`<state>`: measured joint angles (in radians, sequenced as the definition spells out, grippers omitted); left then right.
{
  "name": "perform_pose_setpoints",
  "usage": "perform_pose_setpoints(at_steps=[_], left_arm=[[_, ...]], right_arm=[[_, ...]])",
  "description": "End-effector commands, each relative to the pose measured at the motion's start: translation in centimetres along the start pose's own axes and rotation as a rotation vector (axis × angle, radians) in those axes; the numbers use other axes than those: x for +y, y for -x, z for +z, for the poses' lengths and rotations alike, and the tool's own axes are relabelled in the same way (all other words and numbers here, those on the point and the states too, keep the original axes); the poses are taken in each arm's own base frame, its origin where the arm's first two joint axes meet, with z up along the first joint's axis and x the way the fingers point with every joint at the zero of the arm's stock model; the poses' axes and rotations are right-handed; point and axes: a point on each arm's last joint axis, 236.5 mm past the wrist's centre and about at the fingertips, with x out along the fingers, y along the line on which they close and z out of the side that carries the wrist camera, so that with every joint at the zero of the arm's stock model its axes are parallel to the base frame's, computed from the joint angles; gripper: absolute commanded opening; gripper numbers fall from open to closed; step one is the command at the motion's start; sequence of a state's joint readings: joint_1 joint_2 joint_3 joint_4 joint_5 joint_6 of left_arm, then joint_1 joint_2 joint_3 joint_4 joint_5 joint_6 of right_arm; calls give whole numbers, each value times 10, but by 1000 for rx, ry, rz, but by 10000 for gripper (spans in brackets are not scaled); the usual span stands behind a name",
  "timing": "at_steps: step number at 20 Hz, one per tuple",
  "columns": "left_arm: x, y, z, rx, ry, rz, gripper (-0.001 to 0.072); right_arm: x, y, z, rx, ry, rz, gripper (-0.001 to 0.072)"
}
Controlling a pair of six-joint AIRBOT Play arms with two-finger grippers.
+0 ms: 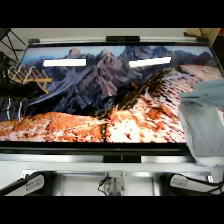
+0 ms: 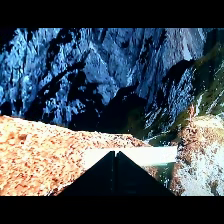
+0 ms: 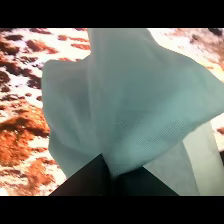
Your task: Fold the shirts.
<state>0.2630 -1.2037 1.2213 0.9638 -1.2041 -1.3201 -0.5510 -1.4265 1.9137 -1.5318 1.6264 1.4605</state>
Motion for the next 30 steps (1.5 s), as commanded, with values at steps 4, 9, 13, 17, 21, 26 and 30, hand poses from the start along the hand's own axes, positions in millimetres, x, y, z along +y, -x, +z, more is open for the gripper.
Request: perform_pose_setpoints(at_steps=[4,9,13,17,21,26,30], left_arm=[[2,0,7,-31,0,9,28],[2,0,15,-63,2,6,28],[1,-1,15,-64,5,0,28],[1,-1,15,-62,6,-1,28],[-5,-1,11,-47,10,-21,28],[-7,7,1,83,-210,187,23],[-12,22,19,156,-458,620,26]], right_arm=[[-54,25,-79,238,-216,-150,70],[-91,28,-153,354,-363,-203,70],[-99,-19,-217,522,-411,-178,71],[-94,-39,-235,566,-405,-143,675],[-115,-9,-220,529,-402,-237,676],[-76,46,-29,-179,-200,-128,675],[107,44,16,-278,94,133,636]])
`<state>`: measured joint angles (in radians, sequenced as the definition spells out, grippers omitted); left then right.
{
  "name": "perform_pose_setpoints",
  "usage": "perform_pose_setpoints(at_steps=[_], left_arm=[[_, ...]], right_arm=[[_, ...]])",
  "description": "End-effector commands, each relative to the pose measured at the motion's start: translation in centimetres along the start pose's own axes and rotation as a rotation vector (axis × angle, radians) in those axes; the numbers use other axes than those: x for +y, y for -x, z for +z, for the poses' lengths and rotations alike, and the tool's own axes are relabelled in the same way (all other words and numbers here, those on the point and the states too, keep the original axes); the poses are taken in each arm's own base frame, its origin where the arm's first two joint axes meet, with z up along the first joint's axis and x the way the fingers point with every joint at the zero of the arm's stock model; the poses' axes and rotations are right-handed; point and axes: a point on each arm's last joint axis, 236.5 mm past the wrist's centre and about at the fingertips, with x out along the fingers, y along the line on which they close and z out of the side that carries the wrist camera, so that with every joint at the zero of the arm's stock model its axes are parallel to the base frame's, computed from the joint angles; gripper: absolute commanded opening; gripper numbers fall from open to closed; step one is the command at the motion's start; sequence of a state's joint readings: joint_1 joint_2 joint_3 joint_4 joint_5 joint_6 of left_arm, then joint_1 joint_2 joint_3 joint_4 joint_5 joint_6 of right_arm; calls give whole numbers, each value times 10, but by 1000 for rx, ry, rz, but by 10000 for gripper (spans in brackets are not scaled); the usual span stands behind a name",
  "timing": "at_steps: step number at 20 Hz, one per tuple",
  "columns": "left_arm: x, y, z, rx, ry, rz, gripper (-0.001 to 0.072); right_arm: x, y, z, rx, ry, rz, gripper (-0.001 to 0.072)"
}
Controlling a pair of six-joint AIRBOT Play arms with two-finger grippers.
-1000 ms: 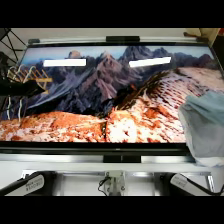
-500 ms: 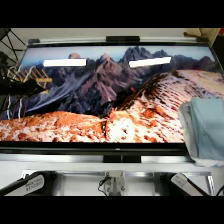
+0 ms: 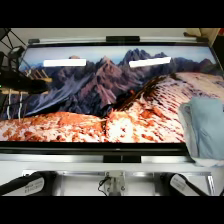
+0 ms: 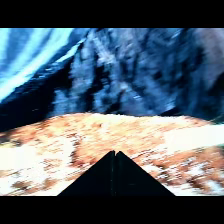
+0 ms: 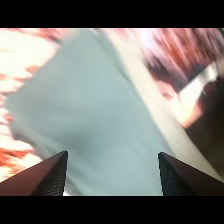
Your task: Fold the shirts.
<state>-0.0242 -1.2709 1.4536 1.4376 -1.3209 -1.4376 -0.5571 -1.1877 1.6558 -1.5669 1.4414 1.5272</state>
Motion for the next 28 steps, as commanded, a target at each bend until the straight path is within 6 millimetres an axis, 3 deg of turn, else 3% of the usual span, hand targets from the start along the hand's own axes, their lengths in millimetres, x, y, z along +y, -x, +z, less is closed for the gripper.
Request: perform_pose_setpoints(at_steps=[1,3,4,5,6,7,9,12,14,28], left_arm=[[-1,9,4,93,-162,292,70],[-34,-9,-20,195,-188,214,690],[-42,-15,-42,273,-166,184,720],[-49,-20,-61,321,-152,138,720],[-59,-24,-76,336,-138,81,720],[-68,-24,-86,322,-125,32,720],[-70,-25,-84,239,-82,22,720],[-67,-32,-59,137,-26,22,719],[-68,-36,-51,109,-26,19,720],[-68,-37,-51,111,-26,19,720]], right_arm=[[158,-3,-6,22,231,249,620],[206,-28,-81,334,378,292,623],[222,-32,-112,463,425,325,622],[244,-28,-136,529,459,404,621],[261,-23,-146,505,478,455,621],[265,-25,-153,458,477,447,622],[247,-42,-180,480,450,391,622],[227,-64,-210,555,435,359,622],[230,-66,-208,541,432,362,622],[230,-66,-208,542,431,364,622]])
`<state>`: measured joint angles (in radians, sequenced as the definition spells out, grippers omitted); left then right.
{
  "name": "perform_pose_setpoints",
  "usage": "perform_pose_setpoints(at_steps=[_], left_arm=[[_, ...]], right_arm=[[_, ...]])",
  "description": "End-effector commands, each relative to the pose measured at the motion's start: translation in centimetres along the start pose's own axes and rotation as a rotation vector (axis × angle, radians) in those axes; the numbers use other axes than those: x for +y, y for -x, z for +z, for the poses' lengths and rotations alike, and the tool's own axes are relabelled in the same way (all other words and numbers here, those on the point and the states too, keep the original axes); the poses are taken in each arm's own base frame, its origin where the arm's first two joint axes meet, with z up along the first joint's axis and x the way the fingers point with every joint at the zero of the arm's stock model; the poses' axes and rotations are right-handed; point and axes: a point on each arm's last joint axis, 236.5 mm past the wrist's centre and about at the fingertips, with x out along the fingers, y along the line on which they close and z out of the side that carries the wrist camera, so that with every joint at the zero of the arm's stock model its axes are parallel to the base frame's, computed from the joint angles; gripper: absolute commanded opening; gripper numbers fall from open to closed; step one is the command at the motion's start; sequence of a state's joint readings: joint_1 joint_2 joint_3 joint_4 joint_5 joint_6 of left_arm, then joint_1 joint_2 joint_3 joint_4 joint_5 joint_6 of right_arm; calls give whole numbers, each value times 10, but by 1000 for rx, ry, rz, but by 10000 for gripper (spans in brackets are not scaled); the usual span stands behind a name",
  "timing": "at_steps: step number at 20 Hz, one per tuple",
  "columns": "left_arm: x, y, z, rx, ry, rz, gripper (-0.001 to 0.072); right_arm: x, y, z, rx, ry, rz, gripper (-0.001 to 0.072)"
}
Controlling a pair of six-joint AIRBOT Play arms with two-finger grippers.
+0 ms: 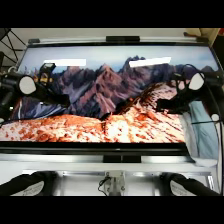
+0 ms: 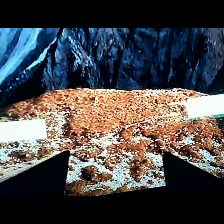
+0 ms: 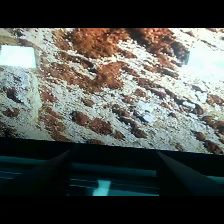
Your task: Fold the shirts.
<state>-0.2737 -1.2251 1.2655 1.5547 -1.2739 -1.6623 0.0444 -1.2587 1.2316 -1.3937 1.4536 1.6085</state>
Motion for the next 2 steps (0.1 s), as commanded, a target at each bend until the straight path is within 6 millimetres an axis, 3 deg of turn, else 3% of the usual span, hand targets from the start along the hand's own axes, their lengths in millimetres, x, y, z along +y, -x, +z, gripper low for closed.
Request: perform_pose_setpoints(at_steps=[1,2], left_arm=[[0,0,0,-2,2,0,720],[0,0,0,-2,2,0,720]], right_arm=[[1,0,0,0,1,1,622],[0,0,0,1,1,1,622]])
